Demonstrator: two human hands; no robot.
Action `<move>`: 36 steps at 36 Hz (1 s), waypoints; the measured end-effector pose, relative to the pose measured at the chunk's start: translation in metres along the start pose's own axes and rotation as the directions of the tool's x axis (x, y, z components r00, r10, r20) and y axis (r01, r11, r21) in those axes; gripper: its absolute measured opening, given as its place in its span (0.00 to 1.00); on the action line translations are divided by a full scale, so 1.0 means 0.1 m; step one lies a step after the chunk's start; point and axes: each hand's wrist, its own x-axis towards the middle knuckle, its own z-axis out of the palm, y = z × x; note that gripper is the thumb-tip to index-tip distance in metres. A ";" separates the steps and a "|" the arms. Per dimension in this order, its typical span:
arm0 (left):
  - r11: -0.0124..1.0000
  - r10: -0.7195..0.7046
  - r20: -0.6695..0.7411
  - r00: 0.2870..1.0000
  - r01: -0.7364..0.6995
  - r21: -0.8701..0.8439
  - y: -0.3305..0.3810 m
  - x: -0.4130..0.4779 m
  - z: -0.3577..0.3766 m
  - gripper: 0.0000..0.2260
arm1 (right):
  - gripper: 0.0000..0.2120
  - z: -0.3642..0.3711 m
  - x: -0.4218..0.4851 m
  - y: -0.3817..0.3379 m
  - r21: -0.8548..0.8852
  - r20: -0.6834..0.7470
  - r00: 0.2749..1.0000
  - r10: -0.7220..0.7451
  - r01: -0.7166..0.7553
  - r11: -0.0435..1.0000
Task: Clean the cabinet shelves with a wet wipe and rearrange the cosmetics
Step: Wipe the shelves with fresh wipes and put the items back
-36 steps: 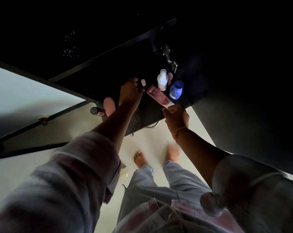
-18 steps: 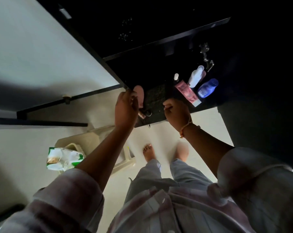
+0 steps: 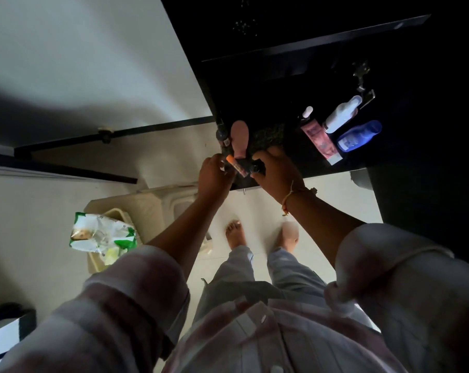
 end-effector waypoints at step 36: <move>0.590 -0.652 0.041 0.757 0.540 -0.600 0.24 -0.02 0.56 0.19 | 0.11 -0.39 -0.27 0.69 0.131 -0.289 0.923 0.254 -0.225 0.966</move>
